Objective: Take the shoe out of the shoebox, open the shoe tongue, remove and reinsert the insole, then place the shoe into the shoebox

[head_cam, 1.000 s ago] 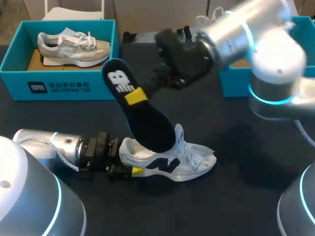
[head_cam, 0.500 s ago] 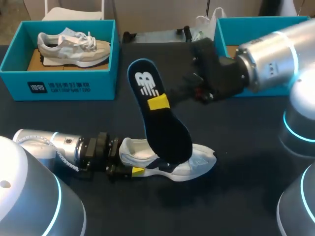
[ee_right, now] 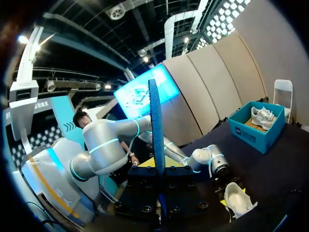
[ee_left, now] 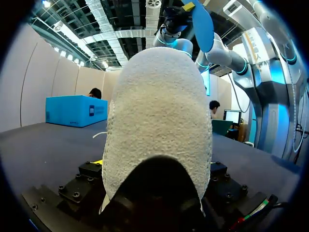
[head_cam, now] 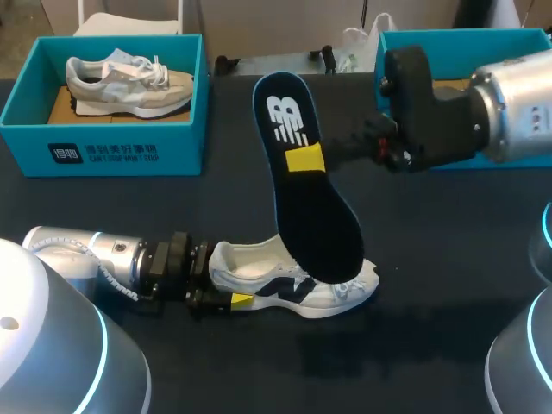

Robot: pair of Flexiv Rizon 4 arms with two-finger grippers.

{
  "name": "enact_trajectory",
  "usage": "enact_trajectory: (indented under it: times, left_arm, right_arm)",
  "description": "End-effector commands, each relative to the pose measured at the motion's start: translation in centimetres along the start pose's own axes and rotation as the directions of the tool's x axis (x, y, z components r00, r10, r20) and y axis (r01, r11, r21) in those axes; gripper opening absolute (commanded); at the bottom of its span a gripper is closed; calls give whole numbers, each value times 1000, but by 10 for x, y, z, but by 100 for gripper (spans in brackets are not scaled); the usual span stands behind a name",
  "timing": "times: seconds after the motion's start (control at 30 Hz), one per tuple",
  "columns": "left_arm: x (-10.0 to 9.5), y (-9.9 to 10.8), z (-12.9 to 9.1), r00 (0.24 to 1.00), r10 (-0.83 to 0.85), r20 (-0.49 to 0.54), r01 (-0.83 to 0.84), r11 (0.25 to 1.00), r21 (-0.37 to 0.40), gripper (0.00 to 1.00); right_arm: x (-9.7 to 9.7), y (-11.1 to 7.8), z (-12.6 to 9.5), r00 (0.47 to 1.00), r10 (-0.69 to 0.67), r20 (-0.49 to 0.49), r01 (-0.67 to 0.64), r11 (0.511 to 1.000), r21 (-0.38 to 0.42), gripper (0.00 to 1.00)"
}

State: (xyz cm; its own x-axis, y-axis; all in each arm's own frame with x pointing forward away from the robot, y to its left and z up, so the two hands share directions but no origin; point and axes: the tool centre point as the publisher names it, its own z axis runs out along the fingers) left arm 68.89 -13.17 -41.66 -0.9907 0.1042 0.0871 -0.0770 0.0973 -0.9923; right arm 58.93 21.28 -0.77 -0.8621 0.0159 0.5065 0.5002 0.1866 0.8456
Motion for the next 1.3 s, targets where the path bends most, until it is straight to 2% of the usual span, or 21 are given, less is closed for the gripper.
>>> enact_trajectory:
  times: [0.03,0.37,0.97,1.0,1.03,1.07,1.3]
  left_arm:
    - [0,0,1,1000,0,1,0,1000,2,0]
    - [0,0,1,1000,0,1,0,1000,2,0]
    - [-1,0,0,1000,-8,6,8,1000,4,0]
    - [-1,0,-1,1000,-15,2,15,1000,5,8]
    - [-2,0,-3,1000,-17,4,17,1000,1,64]
    - [-2,0,-4,1000,-19,6,19,1000,-3,100]
    - [1,-5,-18,1000,-30,-7,30,1000,-2,100]
  right_arm:
    - [-1,2,-4,999,0,48,0,1000,-2,0]
    - [-17,7,-6,1000,-12,-7,12,1000,-21,0]
    - [-17,8,-9,1000,-10,1,10,999,-36,0]
    - [-17,8,-9,1000,-10,1,10,999,-36,0]
    - [-17,8,-9,1000,-10,1,10,999,-36,0]
    - [-17,8,-9,1000,-10,1,10,999,-36,0]
    - [-17,8,-9,1000,-10,1,10,999,-36,0]
